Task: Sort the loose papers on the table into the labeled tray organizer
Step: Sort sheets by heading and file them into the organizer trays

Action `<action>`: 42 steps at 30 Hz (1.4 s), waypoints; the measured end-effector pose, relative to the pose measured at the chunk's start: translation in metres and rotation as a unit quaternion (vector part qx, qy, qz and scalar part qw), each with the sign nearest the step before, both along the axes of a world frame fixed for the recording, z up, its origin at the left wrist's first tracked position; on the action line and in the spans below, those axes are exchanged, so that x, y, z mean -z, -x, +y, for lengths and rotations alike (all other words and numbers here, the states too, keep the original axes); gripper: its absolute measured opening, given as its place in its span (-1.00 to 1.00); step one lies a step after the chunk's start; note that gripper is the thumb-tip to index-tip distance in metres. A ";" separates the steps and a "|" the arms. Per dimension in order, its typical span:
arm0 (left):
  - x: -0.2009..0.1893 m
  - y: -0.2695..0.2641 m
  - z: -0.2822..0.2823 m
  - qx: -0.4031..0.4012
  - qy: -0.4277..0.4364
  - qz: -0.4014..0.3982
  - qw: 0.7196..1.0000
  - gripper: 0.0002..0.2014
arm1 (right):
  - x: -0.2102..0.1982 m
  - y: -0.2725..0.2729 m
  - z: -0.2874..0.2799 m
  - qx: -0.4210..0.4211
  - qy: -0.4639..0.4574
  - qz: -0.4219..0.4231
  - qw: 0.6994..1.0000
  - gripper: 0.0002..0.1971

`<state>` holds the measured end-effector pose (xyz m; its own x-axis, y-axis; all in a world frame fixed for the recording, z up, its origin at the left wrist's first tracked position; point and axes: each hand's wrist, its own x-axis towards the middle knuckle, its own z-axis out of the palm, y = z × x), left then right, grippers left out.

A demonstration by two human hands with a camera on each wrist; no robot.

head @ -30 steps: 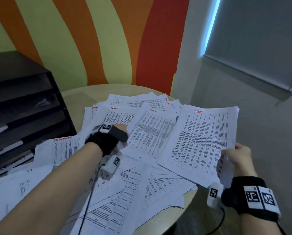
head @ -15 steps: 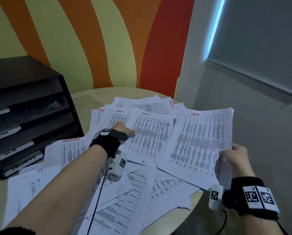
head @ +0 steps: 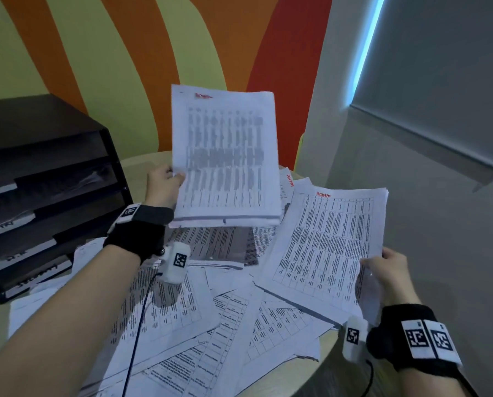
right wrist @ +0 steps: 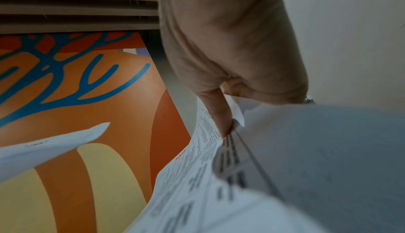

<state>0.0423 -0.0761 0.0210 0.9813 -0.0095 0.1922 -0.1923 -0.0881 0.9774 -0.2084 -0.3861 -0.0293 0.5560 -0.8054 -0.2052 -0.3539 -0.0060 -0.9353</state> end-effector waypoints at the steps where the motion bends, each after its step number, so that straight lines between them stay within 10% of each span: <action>1: 0.001 0.003 -0.003 0.022 0.001 0.020 1.000 -0.81 | -0.001 0.000 0.001 0.001 -0.008 -0.012 1.000 -0.77; 13: 0.055 0.062 -0.072 0.233 0.004 0.147 0.961 -0.64 | -0.026 -0.019 0.039 -0.092 -0.055 -0.130 0.986 -0.87; 17: 0.048 0.073 -0.075 0.218 0.003 0.061 0.974 -0.61 | -0.029 -0.026 0.053 -0.081 -0.064 -0.191 0.976 -0.52; 22: 0.024 0.086 -0.071 0.181 -0.099 -0.142 0.968 -0.67 | -0.037 -0.029 0.073 -0.103 0.126 -0.227 0.960 -0.69; 27: 0.015 0.089 -0.065 0.119 -0.082 -0.184 0.972 -0.70 | -0.052 -0.022 0.084 -0.095 0.148 -0.307 0.935 -0.74; 33: 0.048 0.072 -0.046 0.274 -0.208 -0.033 0.938 -0.56 | -0.031 -0.029 0.077 -0.091 0.069 -0.211 0.971 -0.83; 37: 0.071 0.037 -0.018 0.083 -0.375 0.030 0.923 -0.27 | -0.023 -0.029 0.074 -0.044 0.048 -0.192 0.979 -0.91; 42: 0.086 0.000 0.025 -0.014 -0.515 0.170 0.840 0.11 | -0.015 -0.030 0.060 -0.014 0.022 -0.166 0.986 -0.91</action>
<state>0.0421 -0.0512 -0.0646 0.9805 0.0246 -0.1950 0.0981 -0.9208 0.3774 -0.1780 -0.3262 -0.0143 0.6093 -0.7925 0.0262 -0.0282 -0.0546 -0.9981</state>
